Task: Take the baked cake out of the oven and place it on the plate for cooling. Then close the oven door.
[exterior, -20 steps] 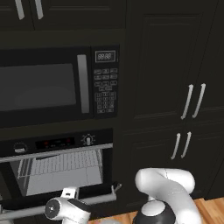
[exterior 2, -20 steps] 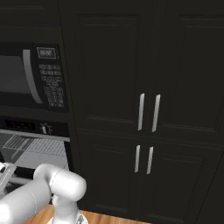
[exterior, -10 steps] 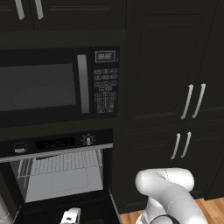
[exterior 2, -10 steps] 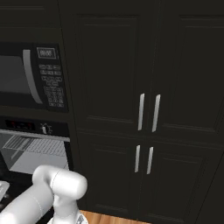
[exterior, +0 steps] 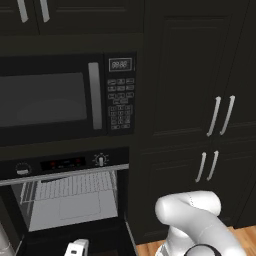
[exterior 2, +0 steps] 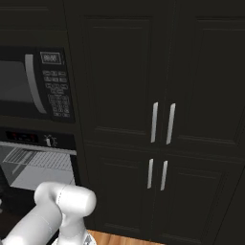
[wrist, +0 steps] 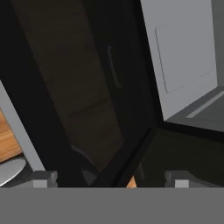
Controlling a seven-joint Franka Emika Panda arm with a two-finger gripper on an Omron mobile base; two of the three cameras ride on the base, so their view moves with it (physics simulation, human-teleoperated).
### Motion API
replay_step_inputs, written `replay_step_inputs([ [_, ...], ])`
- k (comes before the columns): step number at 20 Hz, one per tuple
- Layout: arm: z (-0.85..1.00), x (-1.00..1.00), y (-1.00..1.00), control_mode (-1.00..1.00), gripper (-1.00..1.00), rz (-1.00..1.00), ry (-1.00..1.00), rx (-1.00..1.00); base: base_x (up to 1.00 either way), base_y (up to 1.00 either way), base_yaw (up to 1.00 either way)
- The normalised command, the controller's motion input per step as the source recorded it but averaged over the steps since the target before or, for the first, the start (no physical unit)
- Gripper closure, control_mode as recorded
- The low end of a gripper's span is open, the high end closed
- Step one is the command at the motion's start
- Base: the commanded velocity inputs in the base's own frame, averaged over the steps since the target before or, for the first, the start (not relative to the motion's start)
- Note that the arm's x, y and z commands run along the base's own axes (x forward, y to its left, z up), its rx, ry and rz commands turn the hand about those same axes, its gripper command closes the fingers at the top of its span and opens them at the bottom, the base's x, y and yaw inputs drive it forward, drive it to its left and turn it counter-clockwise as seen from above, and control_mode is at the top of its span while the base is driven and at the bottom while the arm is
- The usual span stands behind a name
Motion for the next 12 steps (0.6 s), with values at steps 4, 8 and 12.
replay_step_inputs([
  [4,0.29,0.13,0.07,-1.0,-1.0,0.0,0.03,-0.05,0.0,0.0,0.0],
  [8,0.12,0.27,0.0,-1.0,-1.0,0.02,0.0,-0.03,0.0,0.0,0.0],
  [12,-0.09,0.29,0.0,-1.0,-1.0,0.06,-0.05,-0.13,0.0,0.0,0.0],
])
